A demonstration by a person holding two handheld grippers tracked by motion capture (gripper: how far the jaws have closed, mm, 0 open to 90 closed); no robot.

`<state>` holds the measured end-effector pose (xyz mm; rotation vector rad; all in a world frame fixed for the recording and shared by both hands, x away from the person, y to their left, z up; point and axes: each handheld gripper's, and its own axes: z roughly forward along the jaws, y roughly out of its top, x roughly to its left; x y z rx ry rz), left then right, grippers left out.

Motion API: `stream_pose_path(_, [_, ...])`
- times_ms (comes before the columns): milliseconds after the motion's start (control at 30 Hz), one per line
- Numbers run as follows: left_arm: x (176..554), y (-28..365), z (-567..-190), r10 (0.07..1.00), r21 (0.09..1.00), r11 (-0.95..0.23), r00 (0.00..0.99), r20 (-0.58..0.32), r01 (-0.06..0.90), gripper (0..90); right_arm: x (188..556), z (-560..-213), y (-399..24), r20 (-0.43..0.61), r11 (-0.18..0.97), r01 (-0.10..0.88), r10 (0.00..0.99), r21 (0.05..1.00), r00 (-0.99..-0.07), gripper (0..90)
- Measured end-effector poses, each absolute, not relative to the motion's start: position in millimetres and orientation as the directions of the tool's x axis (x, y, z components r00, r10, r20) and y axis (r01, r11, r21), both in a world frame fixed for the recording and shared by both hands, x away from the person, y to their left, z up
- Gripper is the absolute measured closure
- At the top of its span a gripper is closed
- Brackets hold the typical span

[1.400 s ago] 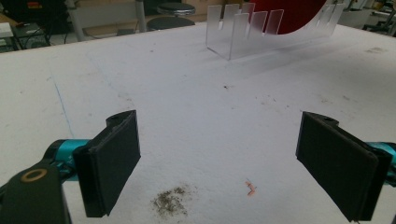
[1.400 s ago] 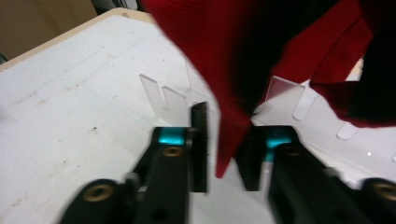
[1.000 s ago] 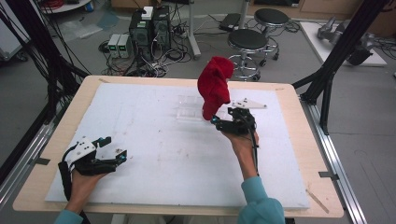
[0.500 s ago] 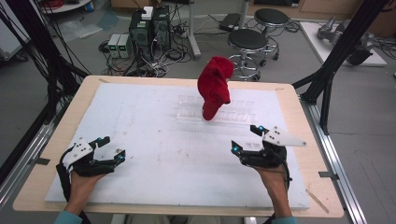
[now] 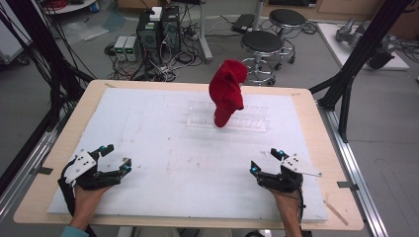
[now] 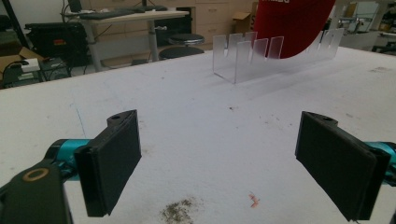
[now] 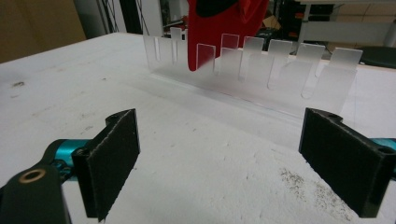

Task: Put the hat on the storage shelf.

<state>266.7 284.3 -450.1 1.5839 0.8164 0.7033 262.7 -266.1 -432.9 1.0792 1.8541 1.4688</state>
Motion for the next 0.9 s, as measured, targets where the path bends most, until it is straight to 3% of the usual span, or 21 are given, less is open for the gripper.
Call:
stream_pose_path(333, [266, 285, -450, 0.819, 0.99, -0.083, 0.574, 0.002, 0.115, 14.5, 261, -434, -266, 0.038, 0.101, 0.226, 0.842, 0.969, -0.538, 11.4])
stream_pose_path(367, [266, 285, -450, 0.819, 0.99, -0.085, 0.574, 0.004, 0.115, 14.5, 257, -439, -267, 0.031, 0.075, 0.177, 0.846, 0.981, -0.533, 11.4])
stream_pose_path(900, [265, 285, -451, 0.822, 0.99, -0.087, 0.57, 0.009, 0.11, 14.5, 251, -451, -271, 0.025, 0.06, 0.148, 0.858, 0.987, -0.514, 11.4])
